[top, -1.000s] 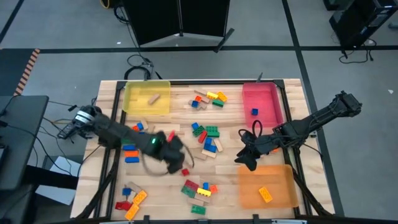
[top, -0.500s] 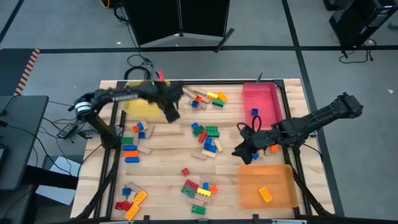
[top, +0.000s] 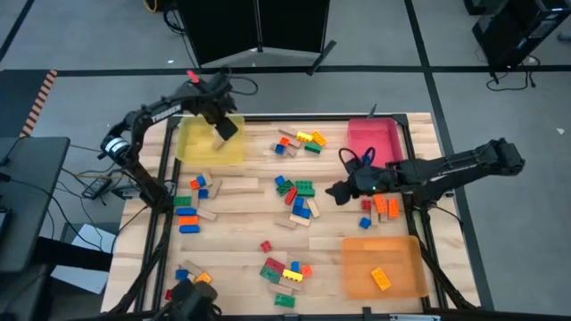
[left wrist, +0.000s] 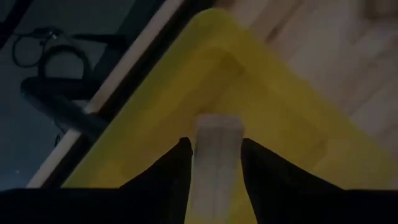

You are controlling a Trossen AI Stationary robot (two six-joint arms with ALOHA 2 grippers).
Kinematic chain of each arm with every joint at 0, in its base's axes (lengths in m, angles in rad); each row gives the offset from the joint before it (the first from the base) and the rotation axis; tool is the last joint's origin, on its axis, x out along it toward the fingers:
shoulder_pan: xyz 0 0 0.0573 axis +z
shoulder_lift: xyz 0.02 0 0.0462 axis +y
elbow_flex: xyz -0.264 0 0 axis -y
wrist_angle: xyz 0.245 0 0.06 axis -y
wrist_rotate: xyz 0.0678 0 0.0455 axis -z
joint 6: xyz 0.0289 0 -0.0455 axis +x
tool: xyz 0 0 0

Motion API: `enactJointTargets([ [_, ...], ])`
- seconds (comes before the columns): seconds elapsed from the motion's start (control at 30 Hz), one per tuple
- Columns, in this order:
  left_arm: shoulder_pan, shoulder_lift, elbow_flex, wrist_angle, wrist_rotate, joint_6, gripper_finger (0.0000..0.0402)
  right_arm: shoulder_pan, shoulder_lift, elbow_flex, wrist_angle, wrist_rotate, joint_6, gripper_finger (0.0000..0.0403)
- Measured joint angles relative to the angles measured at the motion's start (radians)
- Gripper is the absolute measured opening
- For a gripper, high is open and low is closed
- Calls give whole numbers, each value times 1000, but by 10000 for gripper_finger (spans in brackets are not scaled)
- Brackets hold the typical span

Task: Sort blocks by size

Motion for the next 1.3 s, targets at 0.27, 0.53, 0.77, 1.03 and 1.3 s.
enactJointTargets([
  [0.27, 40, 11, 0, 19, -35, 2, 150, -51, 0, 0, 3, 0, 4, 209],
  [0.53, 39, 12, 0, 47, -52, 0, 151, -80, 0, 0, 7, 0, 2, 209],
  [0.77, 15, 11, 0, 36, 22, -2, 152, -91, 0, 0, 7, 0, 1, 209],
  [1.03, -142, 11, 0, 45, 36, -8, 152, -91, 0, 0, 6, 0, -73, 209],
  [1.3, -360, 11, 0, 71, 16, -153, 152, -91, 0, 0, 6, -1, -137, 209],
])
